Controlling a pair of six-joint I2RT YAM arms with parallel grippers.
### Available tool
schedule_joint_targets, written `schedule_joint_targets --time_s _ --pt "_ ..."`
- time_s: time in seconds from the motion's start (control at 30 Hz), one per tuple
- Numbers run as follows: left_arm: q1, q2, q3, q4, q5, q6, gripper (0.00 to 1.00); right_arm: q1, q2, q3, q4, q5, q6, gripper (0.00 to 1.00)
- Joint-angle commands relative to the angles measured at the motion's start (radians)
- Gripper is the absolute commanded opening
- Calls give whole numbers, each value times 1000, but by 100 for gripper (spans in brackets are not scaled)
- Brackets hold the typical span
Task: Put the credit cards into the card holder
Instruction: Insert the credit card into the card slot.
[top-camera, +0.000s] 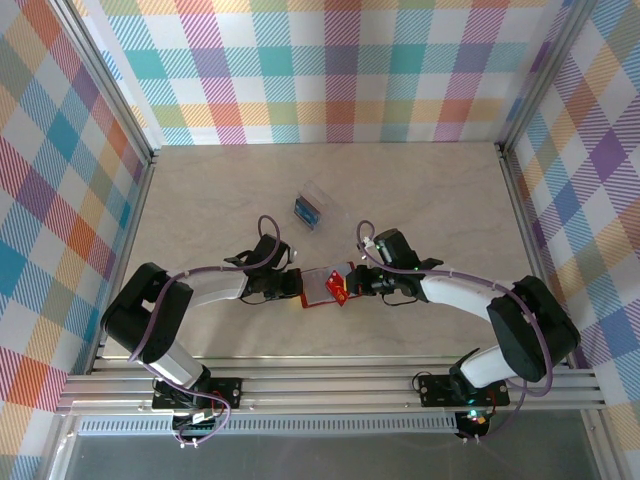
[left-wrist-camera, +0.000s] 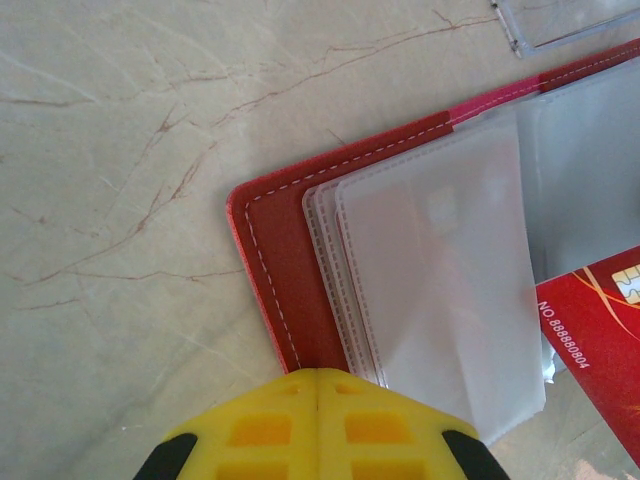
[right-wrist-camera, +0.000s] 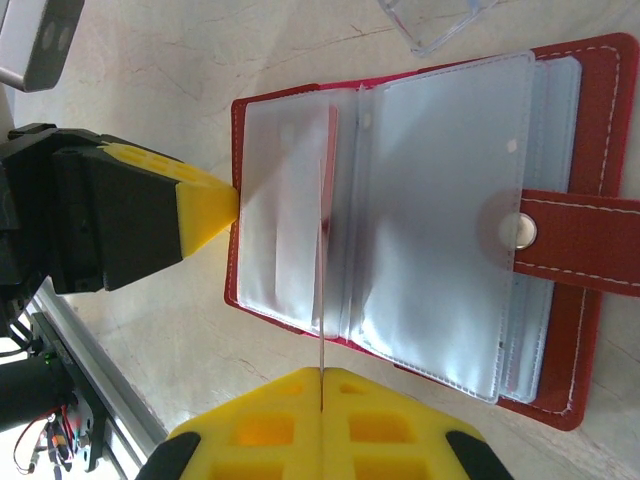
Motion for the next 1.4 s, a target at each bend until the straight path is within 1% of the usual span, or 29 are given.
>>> schedule_joint_targets --time_s 0.0,0.2,0.47,0.8,0.97,1.37 --pt "-14 28 5 -34 -16 22 0 9 24 28 31 -27 -17 0" --pt "-14 28 5 -35 -16 22 0 9 61 31 72 -51 -8 0" --pt "-16 30 5 -34 -13 22 0 10 103 39 113 -40 16 0" --pt "-19 53 10 -33 -14 18 0 12 186 27 231 -4 138 0" --pt "-22 56 14 -34 -16 17 0 13 220 21 244 18 189 0" --pt "-30 57 15 -35 -20 17 0 42 238 9 276 96 282 0"
